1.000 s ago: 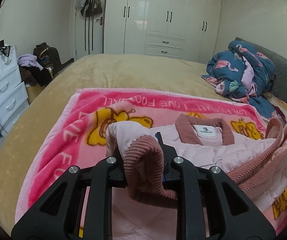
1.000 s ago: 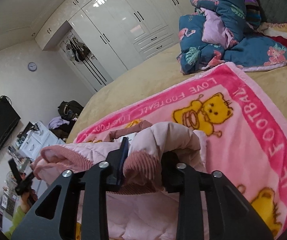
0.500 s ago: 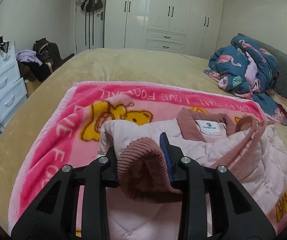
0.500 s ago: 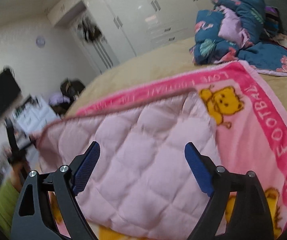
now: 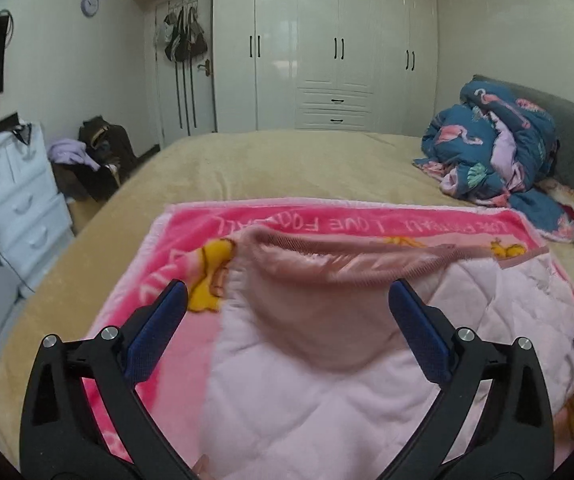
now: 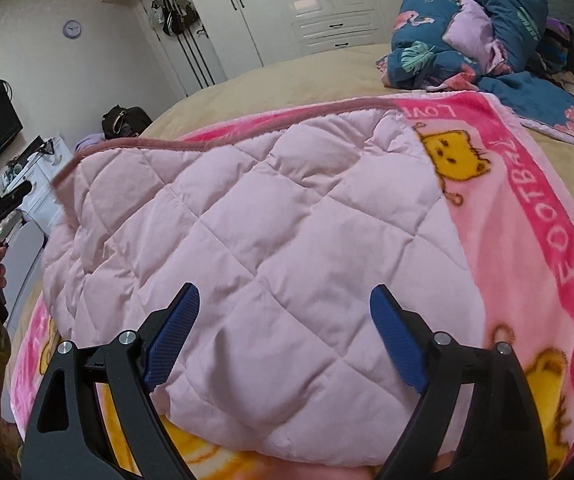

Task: Fold large clothes
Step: 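Open both grippers to release the hem onto the jacket, then smooth the folded jacket with the left tool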

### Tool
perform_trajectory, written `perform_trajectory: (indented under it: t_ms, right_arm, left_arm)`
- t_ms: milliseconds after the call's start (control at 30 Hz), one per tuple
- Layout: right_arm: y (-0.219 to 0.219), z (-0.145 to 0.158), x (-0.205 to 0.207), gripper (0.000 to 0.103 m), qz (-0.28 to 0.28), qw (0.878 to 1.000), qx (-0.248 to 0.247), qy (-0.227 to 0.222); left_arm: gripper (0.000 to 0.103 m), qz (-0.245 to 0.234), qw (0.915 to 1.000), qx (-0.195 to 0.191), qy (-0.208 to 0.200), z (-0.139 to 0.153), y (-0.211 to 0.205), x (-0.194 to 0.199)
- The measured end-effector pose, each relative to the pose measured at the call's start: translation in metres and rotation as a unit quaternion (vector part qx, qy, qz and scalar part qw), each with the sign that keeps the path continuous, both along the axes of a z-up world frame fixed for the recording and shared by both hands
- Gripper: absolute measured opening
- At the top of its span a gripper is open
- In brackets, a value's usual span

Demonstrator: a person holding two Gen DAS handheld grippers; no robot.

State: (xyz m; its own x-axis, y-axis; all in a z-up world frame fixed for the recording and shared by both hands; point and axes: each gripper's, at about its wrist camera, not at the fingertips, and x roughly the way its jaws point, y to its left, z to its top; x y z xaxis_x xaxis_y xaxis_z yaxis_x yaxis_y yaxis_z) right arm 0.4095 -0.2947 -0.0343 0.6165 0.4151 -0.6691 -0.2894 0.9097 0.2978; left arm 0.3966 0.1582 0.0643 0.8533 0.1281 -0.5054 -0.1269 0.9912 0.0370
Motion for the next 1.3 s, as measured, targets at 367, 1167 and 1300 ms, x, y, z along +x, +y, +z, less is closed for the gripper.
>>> perform_trajectory:
  t_ms: [367, 1167, 1300]
  right_arm:
    - [-0.043, 0.007, -0.028, 0.093, -0.055, 0.998, -0.022, -0.026]
    - [-0.049, -0.031, -0.028, 0.097, -0.073, 0.995, -0.065, -0.006]
    - [-0.055, -0.04, -0.029, 0.097, -0.08, 0.996, -0.041, -0.007]
  left_arm:
    - [0.094, 0.029, 0.9988, 0.001, 0.04, -0.027, 0.026, -0.023]
    - [0.094, -0.049, 0.9723, -0.172, 0.15, -0.137, 0.059, -0.043]
    - [0.094, -0.052, 0.9778, -0.148, 0.139, -0.136, 0.053, -0.043]
